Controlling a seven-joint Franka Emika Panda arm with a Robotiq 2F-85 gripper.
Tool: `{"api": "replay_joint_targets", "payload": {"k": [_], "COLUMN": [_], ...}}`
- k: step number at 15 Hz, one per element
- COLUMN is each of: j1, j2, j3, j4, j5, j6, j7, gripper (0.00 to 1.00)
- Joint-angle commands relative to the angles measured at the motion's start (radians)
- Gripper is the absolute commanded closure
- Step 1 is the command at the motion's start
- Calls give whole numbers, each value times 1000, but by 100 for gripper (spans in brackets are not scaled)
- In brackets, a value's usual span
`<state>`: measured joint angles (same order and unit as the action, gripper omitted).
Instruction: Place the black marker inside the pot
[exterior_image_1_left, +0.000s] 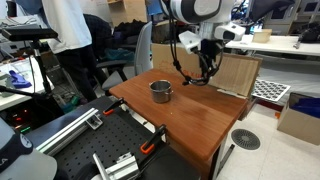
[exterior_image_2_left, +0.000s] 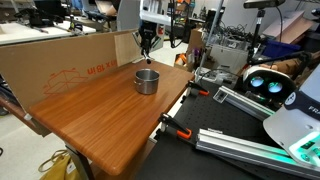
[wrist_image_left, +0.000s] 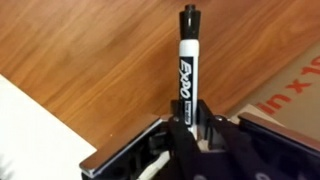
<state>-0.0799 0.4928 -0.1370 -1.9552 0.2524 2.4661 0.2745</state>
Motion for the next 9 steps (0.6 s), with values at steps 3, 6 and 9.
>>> {"api": "replay_joint_targets", "payload": {"k": [3,6,9], "j1": [-27,-12,8], "j2": [-234,-308,-325], "j3": [48,66,95], "j4": [-187,-280,-363], "j5": [50,59,56], "j6": [110,191,322], "j7": [-133,-177,-190], "gripper": [95,95,95]}}
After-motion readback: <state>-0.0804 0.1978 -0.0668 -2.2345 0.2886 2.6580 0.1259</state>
